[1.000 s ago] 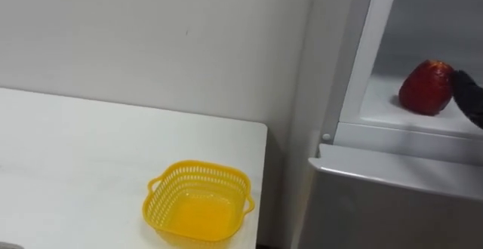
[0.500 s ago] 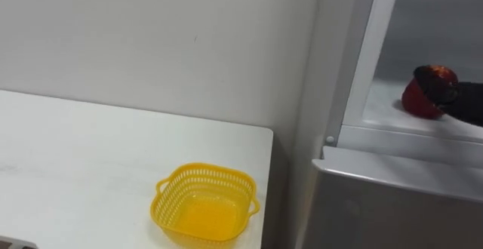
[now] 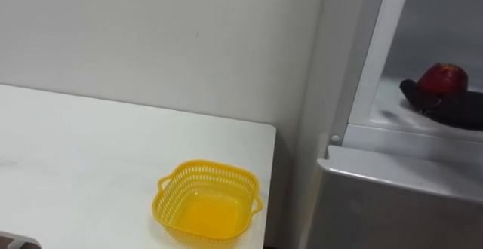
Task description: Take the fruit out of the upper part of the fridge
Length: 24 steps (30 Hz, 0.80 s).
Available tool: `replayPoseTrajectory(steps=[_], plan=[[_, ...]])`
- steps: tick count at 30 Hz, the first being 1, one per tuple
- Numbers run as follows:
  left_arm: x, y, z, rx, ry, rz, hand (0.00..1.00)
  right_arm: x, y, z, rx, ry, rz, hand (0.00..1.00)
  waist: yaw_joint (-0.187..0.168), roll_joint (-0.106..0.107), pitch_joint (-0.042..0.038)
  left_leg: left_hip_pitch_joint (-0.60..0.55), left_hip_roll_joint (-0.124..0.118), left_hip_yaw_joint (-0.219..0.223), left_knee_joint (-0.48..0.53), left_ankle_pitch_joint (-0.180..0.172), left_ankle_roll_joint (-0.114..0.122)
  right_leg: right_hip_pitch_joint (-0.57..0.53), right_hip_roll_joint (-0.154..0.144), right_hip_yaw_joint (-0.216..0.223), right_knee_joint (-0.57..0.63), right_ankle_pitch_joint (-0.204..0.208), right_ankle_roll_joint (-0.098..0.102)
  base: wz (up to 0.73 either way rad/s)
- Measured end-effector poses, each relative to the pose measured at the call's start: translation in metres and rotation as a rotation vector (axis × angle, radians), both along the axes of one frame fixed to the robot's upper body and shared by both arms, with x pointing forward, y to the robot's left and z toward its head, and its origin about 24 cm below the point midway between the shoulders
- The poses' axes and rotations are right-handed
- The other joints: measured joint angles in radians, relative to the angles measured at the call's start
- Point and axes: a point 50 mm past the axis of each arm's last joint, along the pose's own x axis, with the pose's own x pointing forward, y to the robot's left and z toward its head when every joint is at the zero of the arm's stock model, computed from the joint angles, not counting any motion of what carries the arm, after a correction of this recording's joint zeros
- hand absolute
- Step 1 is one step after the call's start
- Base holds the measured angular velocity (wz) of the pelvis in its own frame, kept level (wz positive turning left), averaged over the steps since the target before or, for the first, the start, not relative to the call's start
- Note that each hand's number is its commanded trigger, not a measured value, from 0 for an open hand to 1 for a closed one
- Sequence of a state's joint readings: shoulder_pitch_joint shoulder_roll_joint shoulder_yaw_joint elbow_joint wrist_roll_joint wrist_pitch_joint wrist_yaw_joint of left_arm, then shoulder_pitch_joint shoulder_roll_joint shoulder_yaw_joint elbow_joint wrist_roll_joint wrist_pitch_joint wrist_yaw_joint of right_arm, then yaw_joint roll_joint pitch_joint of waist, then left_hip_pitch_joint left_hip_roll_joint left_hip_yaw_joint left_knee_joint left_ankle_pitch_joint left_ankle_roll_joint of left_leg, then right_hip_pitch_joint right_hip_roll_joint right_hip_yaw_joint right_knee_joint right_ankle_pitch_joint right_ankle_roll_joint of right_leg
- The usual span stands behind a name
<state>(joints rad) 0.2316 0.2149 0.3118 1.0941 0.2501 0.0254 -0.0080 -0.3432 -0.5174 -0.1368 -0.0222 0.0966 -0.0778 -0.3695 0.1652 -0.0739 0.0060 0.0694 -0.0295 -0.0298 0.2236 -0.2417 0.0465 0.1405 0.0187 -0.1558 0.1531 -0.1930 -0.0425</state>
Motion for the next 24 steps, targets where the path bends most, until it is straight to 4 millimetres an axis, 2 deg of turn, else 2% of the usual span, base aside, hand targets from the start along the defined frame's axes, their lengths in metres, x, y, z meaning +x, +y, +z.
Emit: replayPoseTrajectory(steps=[5,10,12,16,19,24], plan=[[0.003,0.005,0.003,0.019,-0.010,-0.007,0.00,0.012,-0.016,-0.007,-0.005,0.083,-0.055,0.00,0.002,-0.007,-0.0045,-0.006,-0.001,-0.004,0.011,0.001,0.000,-0.002,0.000,0.000,0.000,0.000,0.000,0.07],[0.004,0.009,0.005,0.030,-0.009,-0.007,0.00,0.023,-0.024,-0.015,0.023,0.156,-0.043,0.00,0.000,-0.018,-0.0095,-0.003,0.001,-0.008,0.014,0.001,-0.001,0.003,-0.002,-0.012,-0.001,0.000,0.000,0.02],[0.006,0.011,0.006,0.036,-0.016,-0.010,0.00,0.026,-0.027,-0.017,0.029,0.182,-0.032,0.00,0.001,-0.023,-0.0055,-0.001,0.001,-0.008,0.016,0.001,-0.001,0.007,-0.002,-0.012,-0.001,0.000,0.000,0.00],[0.007,0.014,0.008,0.046,-0.019,-0.014,0.00,0.030,-0.028,-0.020,0.037,0.210,-0.014,0.00,0.000,-0.027,-0.0030,-0.001,0.000,-0.006,0.019,0.001,-0.001,0.008,-0.004,-0.011,-0.001,0.000,0.000,0.00],[0.007,0.016,0.008,0.050,-0.009,-0.009,0.00,0.030,-0.027,-0.020,0.052,0.221,0.010,0.00,-0.001,-0.022,0.0007,-0.008,-0.001,-0.005,0.018,0.000,-0.001,0.005,-0.002,-0.012,0.001,0.000,0.000,0.00],[0.003,0.016,0.008,0.046,0.003,0.001,0.00,0.032,-0.027,-0.019,0.057,0.233,0.044,0.00,-0.005,-0.019,0.0007,-0.011,0.000,-0.005,0.020,0.000,-0.001,0.002,-0.001,-0.014,0.002,0.000,0.000,0.00]])
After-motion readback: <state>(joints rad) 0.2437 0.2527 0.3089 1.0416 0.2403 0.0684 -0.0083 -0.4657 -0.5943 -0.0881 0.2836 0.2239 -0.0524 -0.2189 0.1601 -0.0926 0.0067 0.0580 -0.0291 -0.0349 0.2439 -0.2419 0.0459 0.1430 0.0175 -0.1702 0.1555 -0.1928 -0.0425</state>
